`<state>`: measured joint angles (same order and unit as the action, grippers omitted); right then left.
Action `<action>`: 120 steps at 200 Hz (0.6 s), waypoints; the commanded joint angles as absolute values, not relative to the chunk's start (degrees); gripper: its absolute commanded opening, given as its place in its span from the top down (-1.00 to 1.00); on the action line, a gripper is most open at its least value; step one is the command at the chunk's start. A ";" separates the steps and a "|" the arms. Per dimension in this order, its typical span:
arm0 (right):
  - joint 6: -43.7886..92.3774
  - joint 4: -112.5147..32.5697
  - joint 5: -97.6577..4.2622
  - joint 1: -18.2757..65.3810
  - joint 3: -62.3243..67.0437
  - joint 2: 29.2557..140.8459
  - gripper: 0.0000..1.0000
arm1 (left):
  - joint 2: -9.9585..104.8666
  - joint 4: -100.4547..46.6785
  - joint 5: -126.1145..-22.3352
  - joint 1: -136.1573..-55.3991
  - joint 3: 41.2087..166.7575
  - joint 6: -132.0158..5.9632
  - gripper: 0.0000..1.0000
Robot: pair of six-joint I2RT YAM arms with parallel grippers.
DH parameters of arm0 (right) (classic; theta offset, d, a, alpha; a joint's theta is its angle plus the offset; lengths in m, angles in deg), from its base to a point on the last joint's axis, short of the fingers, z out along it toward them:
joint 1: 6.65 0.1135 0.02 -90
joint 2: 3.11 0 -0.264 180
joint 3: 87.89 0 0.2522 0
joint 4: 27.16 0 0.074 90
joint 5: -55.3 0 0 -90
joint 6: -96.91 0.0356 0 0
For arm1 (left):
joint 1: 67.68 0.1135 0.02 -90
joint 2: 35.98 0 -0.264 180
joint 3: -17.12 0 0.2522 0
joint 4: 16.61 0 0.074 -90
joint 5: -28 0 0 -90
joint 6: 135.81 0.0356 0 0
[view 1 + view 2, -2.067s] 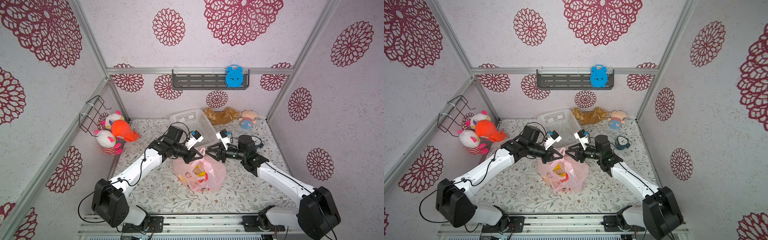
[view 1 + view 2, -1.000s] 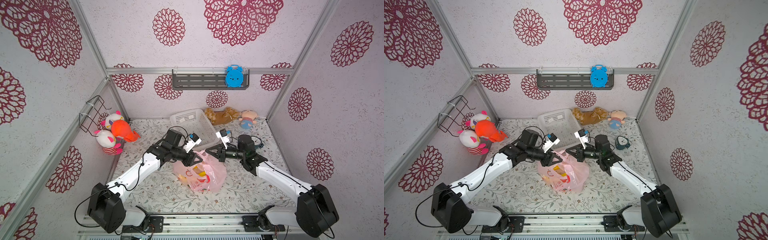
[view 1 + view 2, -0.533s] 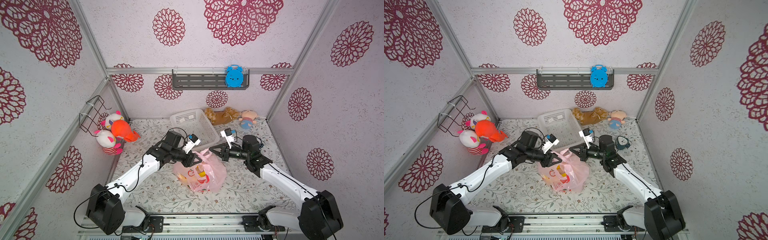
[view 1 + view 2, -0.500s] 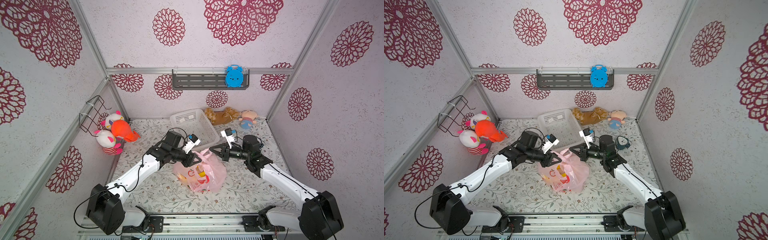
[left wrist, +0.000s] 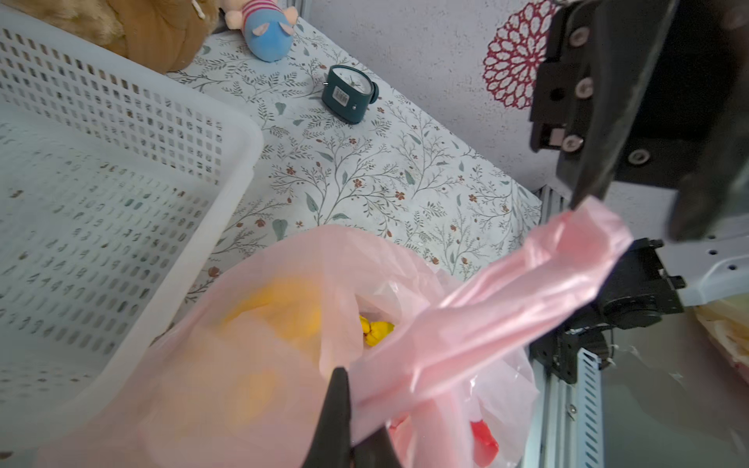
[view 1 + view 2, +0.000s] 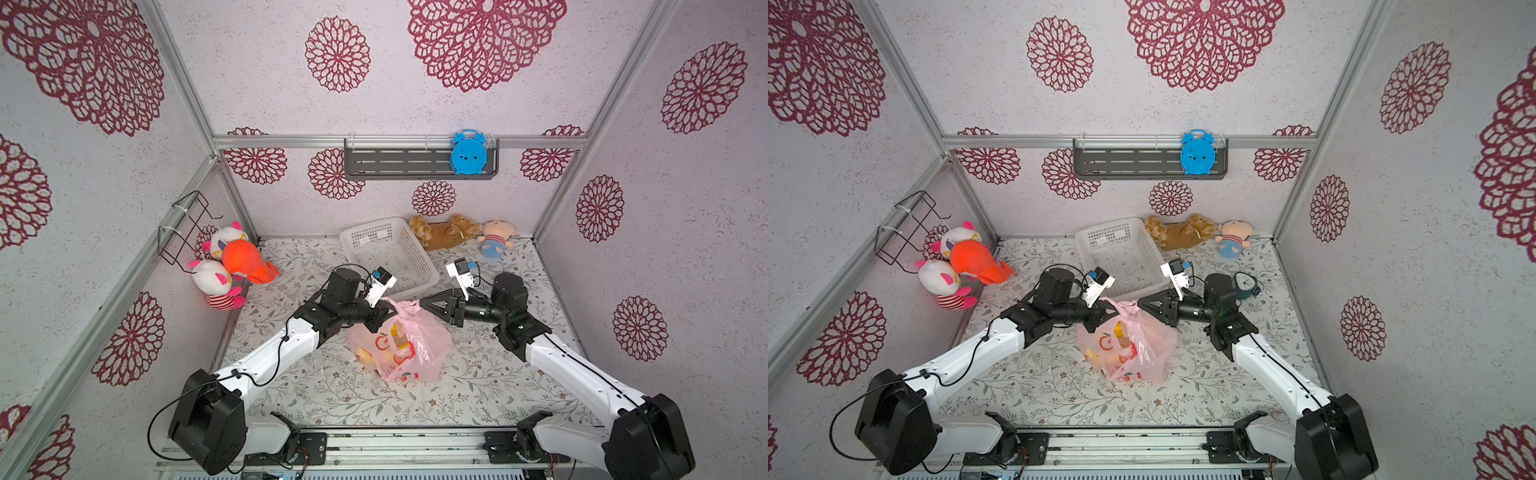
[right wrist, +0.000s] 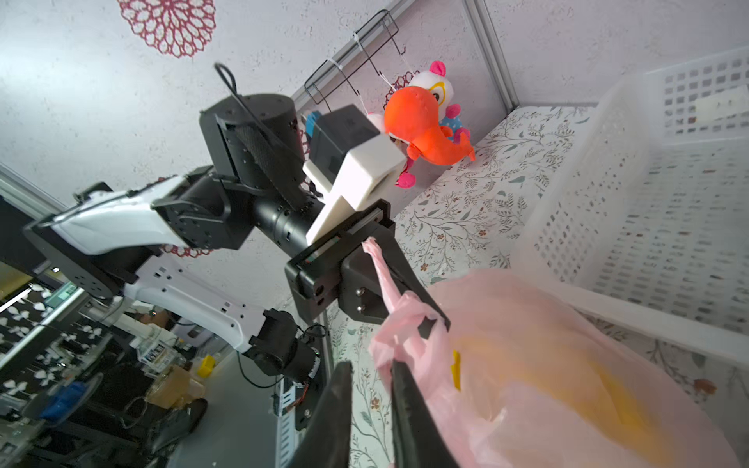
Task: Place the banana into a plastic bag & tie a knot
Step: Cross the plastic bag at the center of the board.
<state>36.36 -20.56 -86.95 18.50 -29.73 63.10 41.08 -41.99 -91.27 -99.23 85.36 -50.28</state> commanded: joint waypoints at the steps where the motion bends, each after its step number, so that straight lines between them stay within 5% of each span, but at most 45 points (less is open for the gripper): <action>1: 36.95 -22.93 -84.48 16.09 -26.75 59.19 0.39 | 39.61 -32.94 -88.14 -100.16 83.77 -47.83 1.00; 58: 40.91 -30.19 -72.68 10.96 -23.83 64.22 0.18 | 38.34 -29.02 -88.31 -101.70 80.95 -45.19 1.00; 120: 45.11 -23.96 -84.94 15.50 -17.79 76.40 0.15 | 37.94 -25.75 -90.99 -101.72 79.00 -45.80 1.00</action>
